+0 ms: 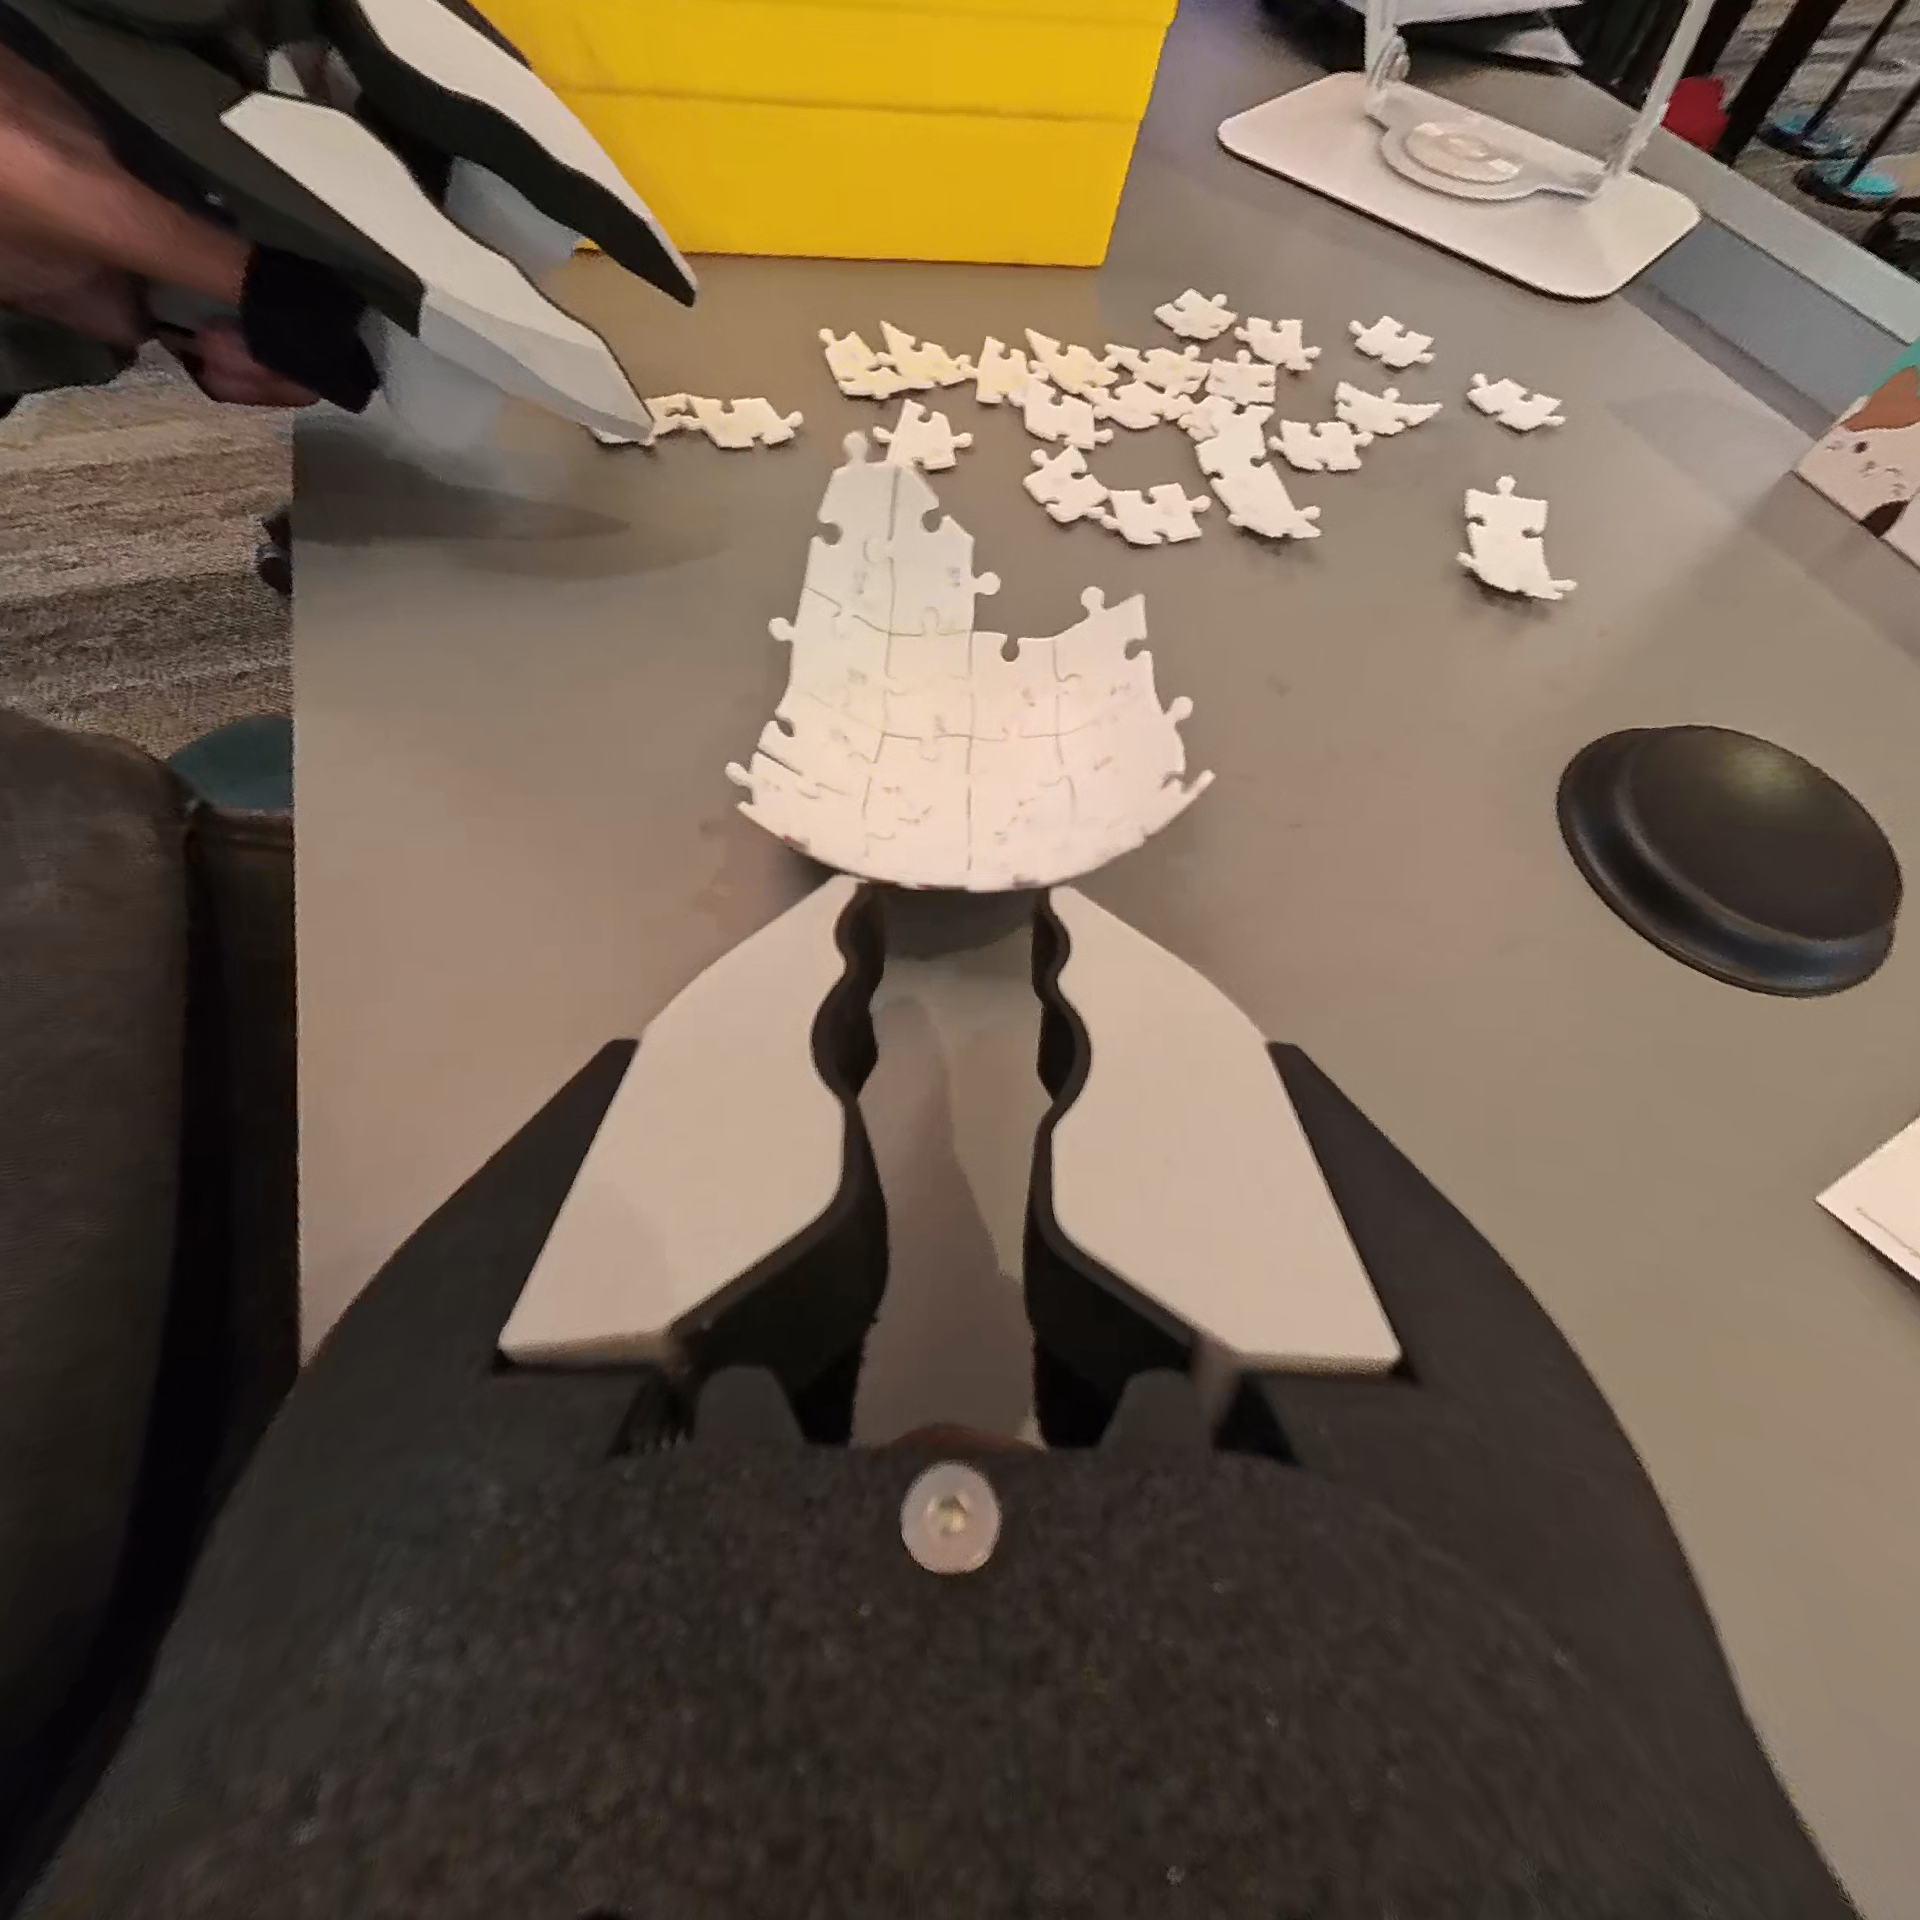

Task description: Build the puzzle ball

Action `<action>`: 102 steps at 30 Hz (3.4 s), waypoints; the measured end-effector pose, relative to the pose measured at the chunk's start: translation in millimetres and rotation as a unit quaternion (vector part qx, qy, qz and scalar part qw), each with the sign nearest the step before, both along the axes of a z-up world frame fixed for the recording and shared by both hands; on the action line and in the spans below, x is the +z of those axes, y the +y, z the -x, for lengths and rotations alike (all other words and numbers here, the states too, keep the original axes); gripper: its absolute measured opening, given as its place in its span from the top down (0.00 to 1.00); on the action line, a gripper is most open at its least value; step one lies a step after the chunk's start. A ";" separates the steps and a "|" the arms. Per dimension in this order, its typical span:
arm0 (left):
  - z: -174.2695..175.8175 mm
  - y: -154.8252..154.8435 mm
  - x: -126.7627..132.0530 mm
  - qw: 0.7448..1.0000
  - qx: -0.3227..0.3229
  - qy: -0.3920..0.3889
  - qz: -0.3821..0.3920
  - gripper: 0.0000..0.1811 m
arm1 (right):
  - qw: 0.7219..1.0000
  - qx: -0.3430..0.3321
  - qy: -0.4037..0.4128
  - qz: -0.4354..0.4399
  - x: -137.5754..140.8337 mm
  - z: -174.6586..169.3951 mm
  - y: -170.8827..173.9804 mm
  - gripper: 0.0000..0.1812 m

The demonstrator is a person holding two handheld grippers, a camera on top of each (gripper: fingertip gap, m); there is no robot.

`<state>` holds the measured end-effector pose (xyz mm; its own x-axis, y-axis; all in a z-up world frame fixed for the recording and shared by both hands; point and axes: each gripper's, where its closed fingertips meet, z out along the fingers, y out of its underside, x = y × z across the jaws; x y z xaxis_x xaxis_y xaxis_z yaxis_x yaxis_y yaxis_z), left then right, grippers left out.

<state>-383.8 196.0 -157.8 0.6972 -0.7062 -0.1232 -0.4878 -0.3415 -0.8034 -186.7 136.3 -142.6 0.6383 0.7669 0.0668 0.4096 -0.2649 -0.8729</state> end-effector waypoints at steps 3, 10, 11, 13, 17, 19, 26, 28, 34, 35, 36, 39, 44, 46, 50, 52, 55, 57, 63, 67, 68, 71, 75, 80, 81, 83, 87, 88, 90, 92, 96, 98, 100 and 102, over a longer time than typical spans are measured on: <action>1.7 1.8 -1.0 1.000 0.004 0.004 0.000 0.69 | 1.000 0.017 0.001 0.013 -4.3 7.4 -4.3 0.85; 7.0 4.5 1.3 1.000 0.016 -0.013 0.009 0.69 | 0.999 0.042 0.006 0.023 -8.1 26.4 -8.8 0.84; 7.3 4.0 1.1 1.000 0.015 -0.015 0.011 0.69 | 0.999 0.046 0.005 0.021 -7.7 29.8 -9.1 0.84; 8.0 3.0 1.3 1.000 0.015 -0.015 0.012 0.69 | 0.998 0.054 0.006 0.019 -7.3 35.6 -10.2 0.84; 9.5 2.1 1.3 1.000 0.013 -0.012 0.010 0.69 | 0.997 0.068 0.009 0.037 -10.8 44.8 -15.8 0.84; 10.8 2.5 0.4 1.000 0.014 -0.009 0.010 0.68 | 0.997 0.070 0.008 0.031 -9.9 45.0 -16.6 0.84; 15.8 4.5 3.6 0.999 0.022 -0.024 0.016 0.67 | 0.997 0.052 0.048 -0.001 10.4 27.2 -5.4 0.84; 16.1 4.2 4.4 0.999 0.021 -0.028 0.017 0.66 | 0.998 0.016 0.044 -0.029 16.3 6.6 8.2 0.84; 13.5 -2.7 1.9 0.998 0.005 -0.043 0.046 0.73 | 0.989 -0.094 0.040 -0.104 32.6 -43.4 43.5 0.76; 12.1 -4.2 2.7 0.997 0.000 -0.055 0.051 0.72 | 0.986 -0.100 0.043 -0.123 35.9 -44.8 46.7 0.71; 10.8 -4.7 3.9 0.997 -0.004 -0.065 0.052 0.72 | 0.985 -0.099 0.042 -0.134 37.0 -44.1 48.8 0.71; 14.5 0.4 4.3 0.997 0.003 -0.070 0.045 0.70 | 0.988 -0.097 0.009 -0.117 26.4 -40.0 59.1 0.73; 22.2 6.4 3.2 0.995 0.012 -0.087 0.055 0.69 | 0.993 -0.104 -0.005 -0.052 10.8 -32.8 85.4 0.73; 25.2 7.9 2.8 0.994 0.011 -0.090 0.056 0.69 | 0.994 -0.100 0.012 -0.034 11.3 -30.1 95.8 0.73; 27.5 7.9 -2.1 0.994 0.000 -0.084 0.065 0.70 | 0.994 -0.105 0.023 0.003 6.0 -34.5 112.5 0.73; 26.3 6.5 -4.7 0.994 -0.005 -0.078 0.072 0.70 | 0.994 -0.099 0.033 0.016 2.3 -34.7 114.4 0.73; 26.2 5.3 -6.0 0.996 -0.002 -0.064 0.069 0.70 | 0.994 -0.089 0.057 0.029 -2.1 -36.0 111.2 0.75; 25.8 5.5 -3.1 0.996 0.000 -0.063 0.060 0.70 | 0.993 -0.080 0.077 0.035 -0.3 -36.3 108.9 0.78; 28.3 7.1 9.4 0.995 0.002 -0.092 0.035 0.68 | 0.993 -0.086 0.080 0.006 6.2 -40.0 117.2 0.79; 29.4 -0.9 50.2 0.986 -0.025 -0.157 0.038 0.68 | 0.994 -0.081 0.069 -0.025 10.5 -34.2 133.0 0.79; 33.8 -2.7 69.5 0.984 -0.030 -0.176 0.025 0.69 | 0.994 -0.077 0.067 -0.031 11.7 -31.0 138.6 0.79; 77.1 8.0 110.4 0.981 0.012 -0.190 -0.030 0.71 | 0.996 -0.050 0.066 -0.031 11.4 -15.7 152.5 0.79; 156.0 28.8 116.9 0.981 0.091 -0.171 -0.015 0.73 | 0.999 -0.018 0.038 -0.004 5.4 5.7 165.2 0.79; 206.6 50.4 101.0 0.973 0.134 -0.186 0.021 0.74 | 0.999 0.029 0.021 0.005 2.0 32.0 173.5 0.79; 206.5 55.1 101.3 0.967 0.130 -0.216 0.031 0.74 | 0.999 0.035 0.023 0.011 -0.8 35.7 175.3 0.79; 206.7 65.2 95.6 0.962 0.129 -0.237 0.043 0.74 | 0.997 0.054 0.035 0.035 -5.7 43.7 175.8 0.79; 211.0 80.9 77.2 0.970 0.146 -0.183 0.059 0.72 | 0.994 0.082 0.041 0.065 -10.0 49.9 177.3 0.79; 210.8 84.1 76.4 0.972 0.146 -0.175 0.060 0.72 | 0.993 0.087 0.045 0.063 -8.7 50.1 177.3 0.80; 212.4 91.7 74.5 0.975 0.151 -0.152 0.059 0.72 | 0.993 0.093 0.052 0.057 -6.4 50.4 176.5 0.80; 212.4 96.9 68.1 0.978 0.151 -0.127 0.065 0.72 | 0.993 0.099 0.047 0.053 -6.9 50.9 174.3 0.80; 211.2 101.8 49.1 0.983 0.145 -0.076 0.087 0.71 | 0.993 0.112 0.035 0.031 -6.3 53.0 169.0 0.80; 207.7 102.6 44.4 0.985 0.133 -0.062 0.094 0.71 | 0.993 0.108 0.035 0.027 -5.9 52.4 169.7 0.81; 209.6 103.9 42.7 0.986 0.131 -0.046 0.092 0.71 | 0.993 0.107 0.035 0.035 -7.2 52.5 170.4 0.81; 215.1 102.3 41.6 0.986 0.138 -0.031 0.091 0.71 | 0.992 0.112 0.027 0.045 -11.0 54.0 169.8 0.81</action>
